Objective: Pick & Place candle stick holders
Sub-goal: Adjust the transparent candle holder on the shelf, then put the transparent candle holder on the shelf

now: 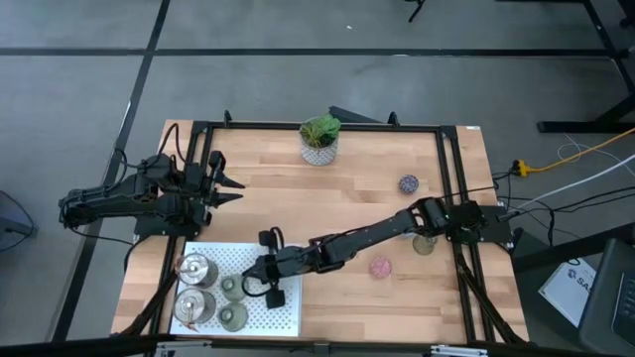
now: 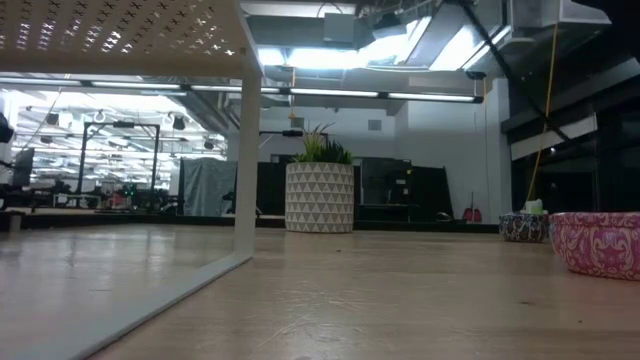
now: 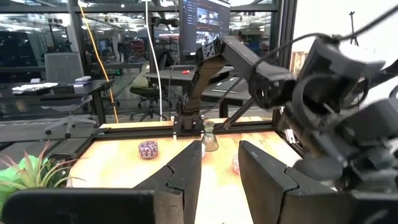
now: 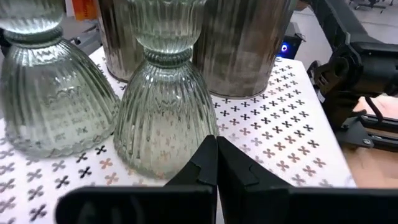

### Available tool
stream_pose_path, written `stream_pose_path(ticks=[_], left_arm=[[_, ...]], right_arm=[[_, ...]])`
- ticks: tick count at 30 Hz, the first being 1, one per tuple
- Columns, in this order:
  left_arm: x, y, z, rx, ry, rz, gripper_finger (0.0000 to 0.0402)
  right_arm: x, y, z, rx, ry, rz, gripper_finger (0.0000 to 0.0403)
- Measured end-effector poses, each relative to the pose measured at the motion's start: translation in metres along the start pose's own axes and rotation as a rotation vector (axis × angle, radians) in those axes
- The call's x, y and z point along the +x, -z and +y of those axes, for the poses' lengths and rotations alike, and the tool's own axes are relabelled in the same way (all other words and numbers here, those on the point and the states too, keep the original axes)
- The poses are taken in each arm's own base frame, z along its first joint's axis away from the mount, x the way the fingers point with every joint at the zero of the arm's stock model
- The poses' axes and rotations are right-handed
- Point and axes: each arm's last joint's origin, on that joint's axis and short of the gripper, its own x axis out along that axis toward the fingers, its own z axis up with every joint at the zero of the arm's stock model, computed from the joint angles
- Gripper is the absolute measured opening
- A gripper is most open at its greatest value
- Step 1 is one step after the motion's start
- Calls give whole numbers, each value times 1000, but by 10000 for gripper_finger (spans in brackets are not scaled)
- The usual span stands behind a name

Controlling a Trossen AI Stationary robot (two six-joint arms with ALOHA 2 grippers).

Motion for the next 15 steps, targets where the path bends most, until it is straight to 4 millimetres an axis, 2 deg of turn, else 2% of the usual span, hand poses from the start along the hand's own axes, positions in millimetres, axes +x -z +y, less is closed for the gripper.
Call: stream_pose_path(ticks=[5, 10, 15], left_arm=[[0, 0, 0, 0, 0, 0, 102], [0, 0, 0, 0, 0, 0, 102], [0, 0, 0, 0, 0, 0, 102]], right_arm=[[-25, -24, -4, -35, -1, 49, 0], [-72, -53, -6, -108, -18, 141, 14], [-124, -48, -2, -156, -52, 293, 45]])
